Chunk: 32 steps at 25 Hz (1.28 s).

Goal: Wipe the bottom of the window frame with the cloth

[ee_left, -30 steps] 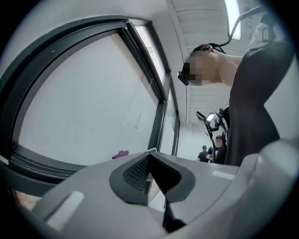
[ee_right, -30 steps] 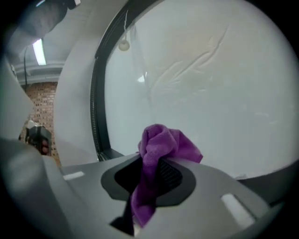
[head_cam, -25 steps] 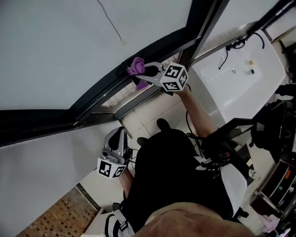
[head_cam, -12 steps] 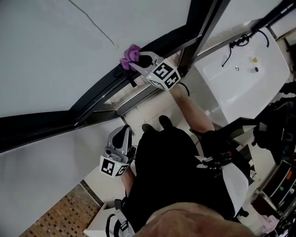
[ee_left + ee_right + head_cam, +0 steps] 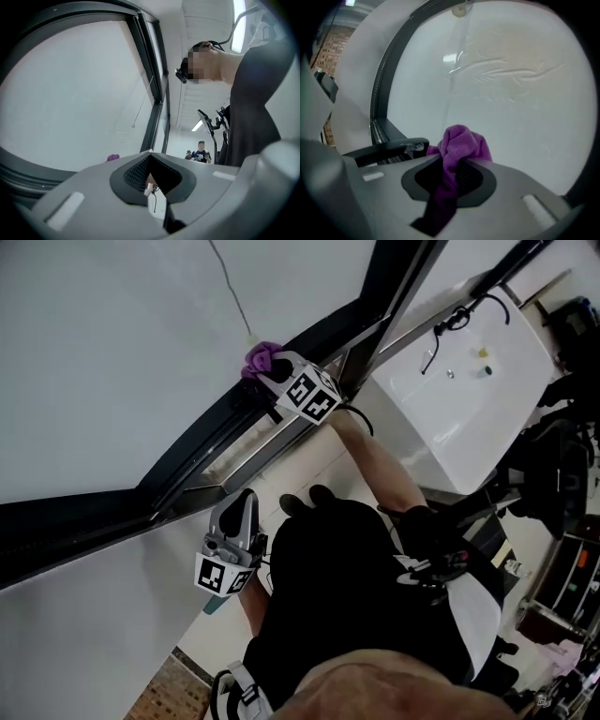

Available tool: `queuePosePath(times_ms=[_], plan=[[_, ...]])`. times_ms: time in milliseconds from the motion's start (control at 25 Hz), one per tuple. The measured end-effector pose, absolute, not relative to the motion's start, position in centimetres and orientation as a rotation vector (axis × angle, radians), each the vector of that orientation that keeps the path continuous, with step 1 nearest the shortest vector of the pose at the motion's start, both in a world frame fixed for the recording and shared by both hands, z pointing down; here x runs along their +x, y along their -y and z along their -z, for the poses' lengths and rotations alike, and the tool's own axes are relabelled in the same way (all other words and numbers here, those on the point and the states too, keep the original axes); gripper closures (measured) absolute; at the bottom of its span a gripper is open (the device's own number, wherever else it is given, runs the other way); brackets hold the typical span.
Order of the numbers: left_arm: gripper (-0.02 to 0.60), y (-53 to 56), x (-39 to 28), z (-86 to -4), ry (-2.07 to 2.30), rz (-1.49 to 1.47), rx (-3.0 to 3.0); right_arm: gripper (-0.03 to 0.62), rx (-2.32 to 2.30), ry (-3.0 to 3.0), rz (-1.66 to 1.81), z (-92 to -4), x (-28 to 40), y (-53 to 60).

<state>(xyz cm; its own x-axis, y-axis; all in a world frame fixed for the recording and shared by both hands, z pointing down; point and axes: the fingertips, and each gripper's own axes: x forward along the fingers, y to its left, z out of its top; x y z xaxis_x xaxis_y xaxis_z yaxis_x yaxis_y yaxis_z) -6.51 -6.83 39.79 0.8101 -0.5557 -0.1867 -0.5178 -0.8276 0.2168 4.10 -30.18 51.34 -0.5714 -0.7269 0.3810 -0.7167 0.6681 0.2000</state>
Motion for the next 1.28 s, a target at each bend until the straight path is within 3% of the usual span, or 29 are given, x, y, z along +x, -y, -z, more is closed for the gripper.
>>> queuePosePath(times_ms=[240,520,800,920,1160,1280], plan=[[0.581,8.3,-9.3,-40.6,0.784,0.437,2.838,0.523,1.403,2.131,0.076,-51.6,12.6,31.2],[0.581,9.4,-9.8,-41.1,0.811,0.438,2.804,0.522,1.212,2.195,0.179,-51.1,6.4,31.2],[0.581,11.2,-6.6,-40.8,0.850,0.409,2.796,0.525,1.018,2.246,0.131,-53.7,7.8,31.7],[0.581,11.4,-3.8,-40.6,0.812,0.404,2.819,0.525,1.088,2.156,0.168,-54.4,13.2,32.8],[0.581,12.5,-0.6,-39.9,0.771,0.382,2.834,0.526,1.399,1.756,0.113,-54.4,31.8,37.6],[0.581,12.8,0.2,-39.6,0.752,0.385,2.839,0.530,1.450,1.540,0.164,-54.7,35.2,38.3]])
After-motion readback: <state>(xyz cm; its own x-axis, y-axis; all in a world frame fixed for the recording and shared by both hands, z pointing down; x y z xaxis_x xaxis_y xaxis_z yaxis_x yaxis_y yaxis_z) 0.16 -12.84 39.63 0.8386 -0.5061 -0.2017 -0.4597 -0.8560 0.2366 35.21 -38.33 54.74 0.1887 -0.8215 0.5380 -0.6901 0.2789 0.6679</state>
